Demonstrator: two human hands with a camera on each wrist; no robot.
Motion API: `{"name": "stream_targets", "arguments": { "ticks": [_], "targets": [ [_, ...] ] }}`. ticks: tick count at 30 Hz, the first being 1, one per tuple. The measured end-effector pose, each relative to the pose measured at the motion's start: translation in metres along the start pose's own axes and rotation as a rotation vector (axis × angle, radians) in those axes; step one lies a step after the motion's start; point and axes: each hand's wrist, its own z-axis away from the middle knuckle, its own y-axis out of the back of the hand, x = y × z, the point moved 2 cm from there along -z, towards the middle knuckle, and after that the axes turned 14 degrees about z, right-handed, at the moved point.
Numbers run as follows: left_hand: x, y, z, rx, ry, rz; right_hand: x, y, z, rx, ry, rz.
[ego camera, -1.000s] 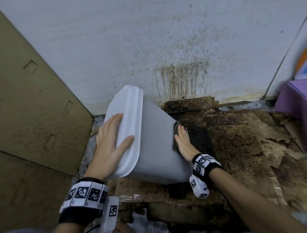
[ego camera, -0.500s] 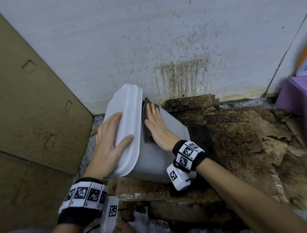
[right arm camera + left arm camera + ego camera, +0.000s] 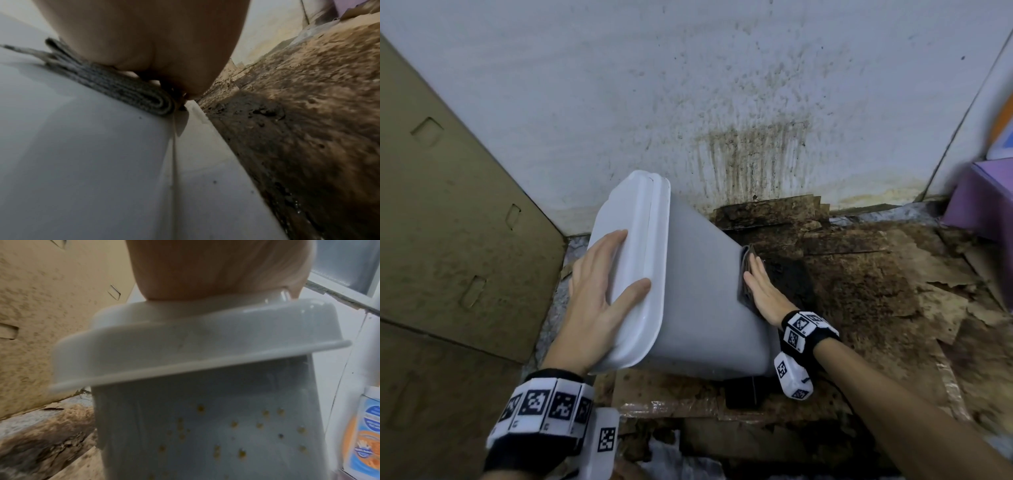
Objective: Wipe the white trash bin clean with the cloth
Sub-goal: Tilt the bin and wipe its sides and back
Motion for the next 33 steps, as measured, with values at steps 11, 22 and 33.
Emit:
{"name": "stream_targets", "arguments": {
  "ticks": [11,22,33],
  "targets": [
    [-0.001,0.000,0.000,-0.003,-0.003,-0.024,-0.037,-0.002,0.001,0.025,0.056,0.117],
    [0.002,-0.002,0.000,0.002,-0.009,-0.007,-0.103,-0.016,0.014,0.161,0.416,0.001],
    [0.000,-0.002,0.000,-0.023,-0.034,-0.082,-0.010,-0.031,0.014,0.191,0.106,0.009]
  ]
}}
